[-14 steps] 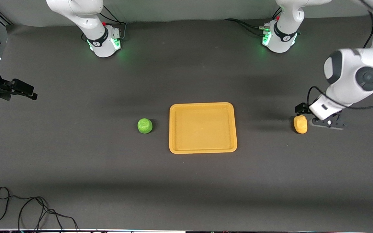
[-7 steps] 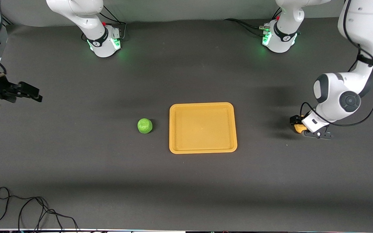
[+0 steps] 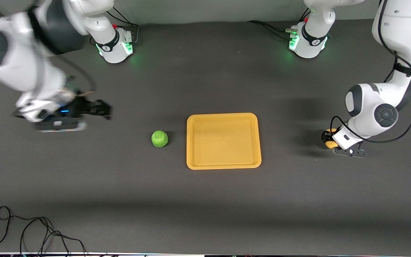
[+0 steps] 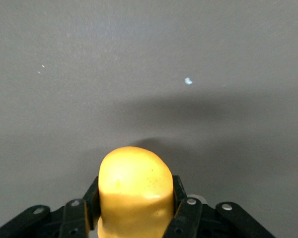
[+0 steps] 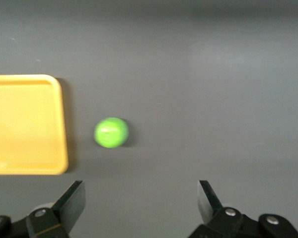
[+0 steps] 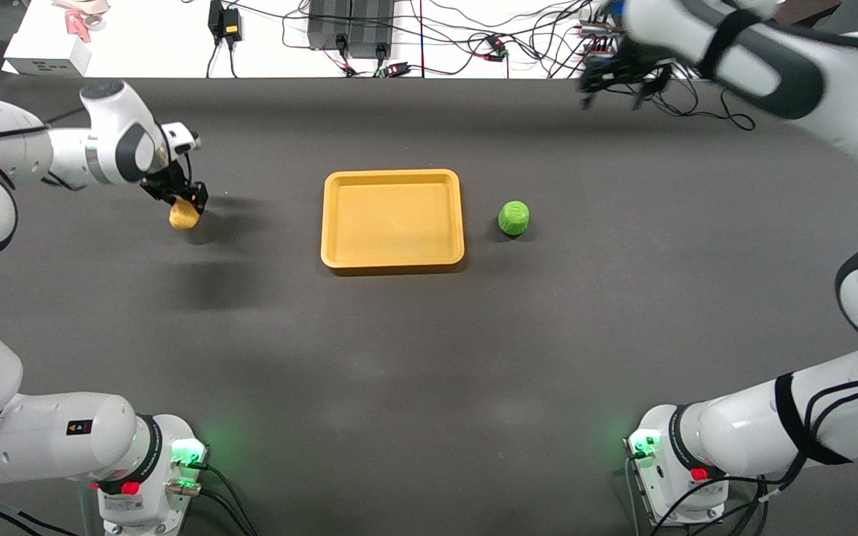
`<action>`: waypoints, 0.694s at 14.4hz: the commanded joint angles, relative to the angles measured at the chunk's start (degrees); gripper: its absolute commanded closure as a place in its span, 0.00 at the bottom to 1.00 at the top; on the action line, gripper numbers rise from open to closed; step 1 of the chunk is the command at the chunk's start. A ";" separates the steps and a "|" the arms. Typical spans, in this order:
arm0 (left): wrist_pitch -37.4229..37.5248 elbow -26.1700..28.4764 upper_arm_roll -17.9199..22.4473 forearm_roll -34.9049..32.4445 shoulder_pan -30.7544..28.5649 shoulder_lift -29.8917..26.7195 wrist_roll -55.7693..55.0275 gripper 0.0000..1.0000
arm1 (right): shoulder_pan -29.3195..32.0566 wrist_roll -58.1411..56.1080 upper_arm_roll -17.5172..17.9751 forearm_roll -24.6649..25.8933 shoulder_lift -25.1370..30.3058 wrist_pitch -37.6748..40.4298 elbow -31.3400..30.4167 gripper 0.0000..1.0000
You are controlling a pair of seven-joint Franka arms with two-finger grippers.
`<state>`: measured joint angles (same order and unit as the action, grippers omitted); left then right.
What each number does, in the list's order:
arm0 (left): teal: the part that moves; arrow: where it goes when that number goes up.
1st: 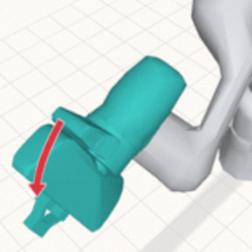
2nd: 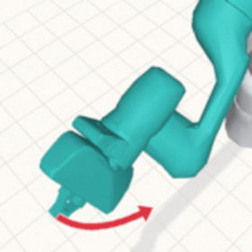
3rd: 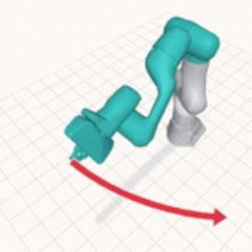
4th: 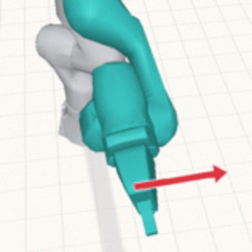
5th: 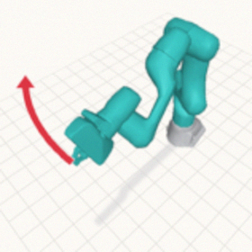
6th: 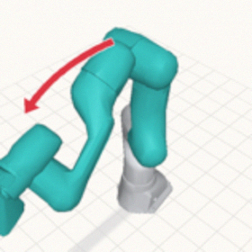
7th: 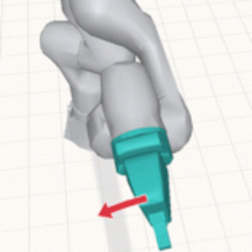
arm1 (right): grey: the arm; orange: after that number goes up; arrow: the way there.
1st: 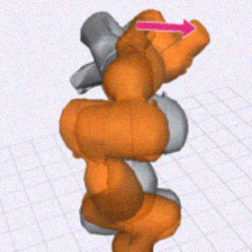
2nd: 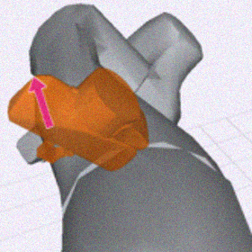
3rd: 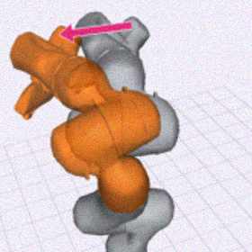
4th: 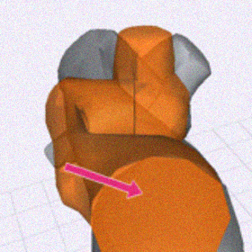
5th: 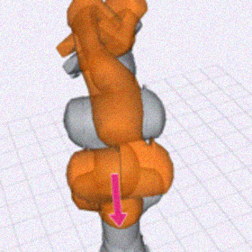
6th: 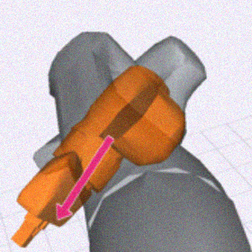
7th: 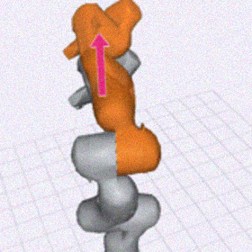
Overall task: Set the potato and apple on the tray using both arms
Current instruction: 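Carry the potato onto the tray while the right gripper reaches the apple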
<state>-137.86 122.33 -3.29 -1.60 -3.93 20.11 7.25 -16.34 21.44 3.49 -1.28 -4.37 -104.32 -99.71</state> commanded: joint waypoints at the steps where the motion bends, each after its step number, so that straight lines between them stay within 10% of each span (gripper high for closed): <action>1: 9.70 -7.52 -2.59 0.20 4.52 -1.13 -10.46 0.59 | -7.02 10.44 -0.50 -0.12 -2.31 -3.60 0.48 0.00; 10: 0.93 -15.10 -5.77 1.69 25.45 10.74 -38.88 0.57 | -8.80 10.99 -0.77 0.41 -1.52 -26.60 -20.41 0.00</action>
<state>-135.64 109.06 -10.03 -0.45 19.60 28.08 -28.95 -25.05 31.87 2.79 -1.23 -7.73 -124.25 -112.97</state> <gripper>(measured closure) 0.423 0.000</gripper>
